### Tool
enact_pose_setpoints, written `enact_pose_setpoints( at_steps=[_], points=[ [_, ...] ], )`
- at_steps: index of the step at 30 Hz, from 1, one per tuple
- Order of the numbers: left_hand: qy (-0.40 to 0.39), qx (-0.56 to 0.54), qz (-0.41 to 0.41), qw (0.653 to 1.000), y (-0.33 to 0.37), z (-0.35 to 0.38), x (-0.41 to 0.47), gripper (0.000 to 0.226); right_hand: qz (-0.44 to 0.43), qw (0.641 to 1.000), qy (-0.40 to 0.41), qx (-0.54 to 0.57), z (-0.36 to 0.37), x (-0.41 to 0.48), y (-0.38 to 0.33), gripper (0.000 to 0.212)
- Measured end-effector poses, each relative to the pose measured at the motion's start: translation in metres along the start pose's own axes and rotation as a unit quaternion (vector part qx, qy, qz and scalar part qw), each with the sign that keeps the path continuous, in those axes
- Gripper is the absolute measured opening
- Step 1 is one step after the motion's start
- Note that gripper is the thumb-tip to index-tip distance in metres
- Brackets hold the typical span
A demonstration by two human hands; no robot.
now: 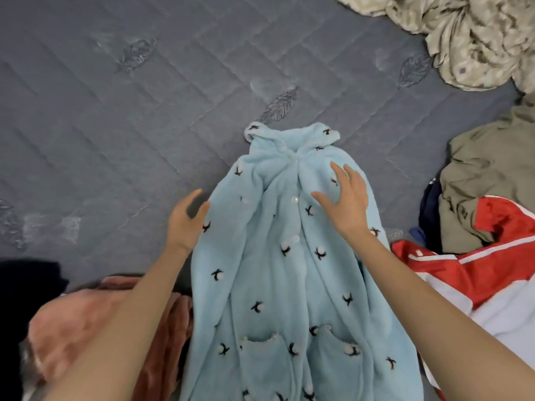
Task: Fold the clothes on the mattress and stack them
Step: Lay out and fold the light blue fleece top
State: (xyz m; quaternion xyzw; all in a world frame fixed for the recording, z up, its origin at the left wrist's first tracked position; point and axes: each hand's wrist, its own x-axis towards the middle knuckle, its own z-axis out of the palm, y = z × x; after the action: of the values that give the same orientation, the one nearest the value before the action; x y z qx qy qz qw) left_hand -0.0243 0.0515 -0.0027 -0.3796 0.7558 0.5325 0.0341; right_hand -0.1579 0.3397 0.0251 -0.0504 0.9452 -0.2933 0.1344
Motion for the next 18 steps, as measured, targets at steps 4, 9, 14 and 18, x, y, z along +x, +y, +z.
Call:
enact_pose_setpoints(
  at_steps=[4,9,14,18],
  points=[
    [0.005,0.025,-0.013,1.0,-0.02,-0.006,-0.011,0.039,-0.051,0.997,-0.046,-0.025,0.03,0.003,-0.014,0.073],
    [-0.004,0.068,-0.095,0.993,-0.049,-0.005,-0.018,0.04,-0.161,0.981,-0.106,-0.03,0.071,0.002,-0.045,0.065],
    [-0.022,0.143,-0.08,0.986,-0.07,0.003,-0.024,0.019,-0.239,0.954,-0.178,-0.034,0.11,0.001,-0.074,0.058],
    [0.035,0.043,-0.026,0.998,-0.069,0.006,-0.033,0.031,-0.286,0.93,-0.22,-0.063,0.133,0.001,-0.095,0.057]
  ],
)
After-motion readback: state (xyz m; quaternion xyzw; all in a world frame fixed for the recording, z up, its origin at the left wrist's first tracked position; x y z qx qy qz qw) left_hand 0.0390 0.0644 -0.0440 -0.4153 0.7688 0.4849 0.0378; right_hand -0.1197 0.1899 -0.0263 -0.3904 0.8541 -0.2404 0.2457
